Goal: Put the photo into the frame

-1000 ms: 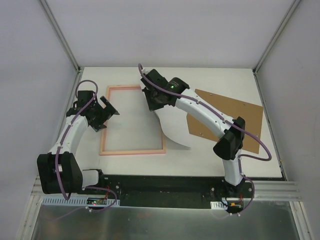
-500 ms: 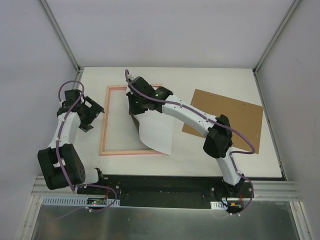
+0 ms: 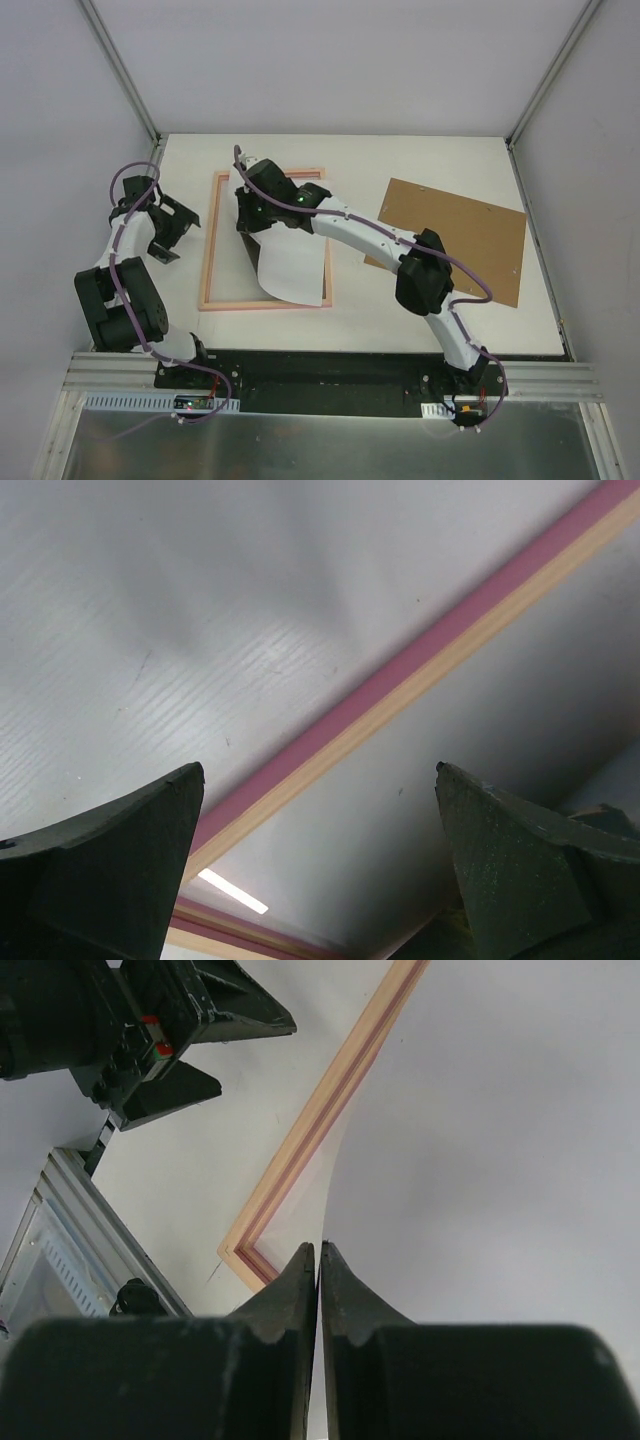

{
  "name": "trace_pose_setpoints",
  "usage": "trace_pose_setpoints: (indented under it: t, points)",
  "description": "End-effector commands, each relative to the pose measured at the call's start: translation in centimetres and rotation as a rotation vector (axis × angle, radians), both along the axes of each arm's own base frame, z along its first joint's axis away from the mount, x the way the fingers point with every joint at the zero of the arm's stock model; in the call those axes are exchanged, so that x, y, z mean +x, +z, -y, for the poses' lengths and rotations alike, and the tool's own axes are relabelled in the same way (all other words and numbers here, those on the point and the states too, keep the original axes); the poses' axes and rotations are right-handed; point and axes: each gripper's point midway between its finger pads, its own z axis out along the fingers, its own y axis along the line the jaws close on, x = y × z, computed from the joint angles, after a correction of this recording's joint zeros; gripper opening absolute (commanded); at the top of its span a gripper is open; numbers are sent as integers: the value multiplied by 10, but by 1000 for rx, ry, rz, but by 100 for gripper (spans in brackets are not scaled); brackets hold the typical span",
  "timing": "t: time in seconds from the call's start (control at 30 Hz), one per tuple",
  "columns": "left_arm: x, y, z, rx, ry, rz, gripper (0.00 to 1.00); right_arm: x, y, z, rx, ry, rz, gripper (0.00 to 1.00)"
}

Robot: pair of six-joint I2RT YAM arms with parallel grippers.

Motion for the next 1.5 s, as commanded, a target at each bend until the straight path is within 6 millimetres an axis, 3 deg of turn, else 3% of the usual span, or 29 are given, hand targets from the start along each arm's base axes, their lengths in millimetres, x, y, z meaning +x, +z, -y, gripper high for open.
trace_pose_setpoints:
  t: [0.0, 0.23, 0.4, 0.5, 0.6, 0.77, 0.83, 0.93, 1.03, 1.2, 1.33, 1.47]
  points:
    - [5, 2, -14, 15, 24, -6, 99, -2, 12, -25, 82, 84, 61, 9]
    - [3, -11, -19, 11, 28, -40, 99, -2, 4, -26, 46, 111, 97, 15]
    - [4, -15, -20, 9, 25, -45, 99, -14, -1, -29, 41, 170, 93, 20]
    - [4, -16, -22, 9, 29, -50, 99, -25, 0, -34, 47, 220, 100, 30]
    - [6, -15, -25, 10, 33, -45, 99, -33, 8, -35, 58, 248, 119, 50]
    - [8, -14, -22, -7, 12, -34, 99, -36, 39, -21, 78, 240, 164, 60]
    - [9, -16, -18, -27, -8, -26, 99, -27, 48, -2, 56, 176, 186, 66]
    - [10, -22, -9, -50, -61, -25, 99, 4, 44, 53, -15, 3, 177, 68]
    - [12, -30, -3, -66, -88, -44, 99, 30, 24, 110, -36, -129, 134, 74]
    - [24, -38, 8, -135, -115, -30, 97, 55, -14, 186, -39, -266, 62, 84]
    - [28, -38, 0, -117, -69, -38, 89, 64, -43, 222, -33, -313, 18, 90]
    - [26, -39, -12, -92, 0, -49, 80, 65, -63, 233, -23, -299, -10, 92]
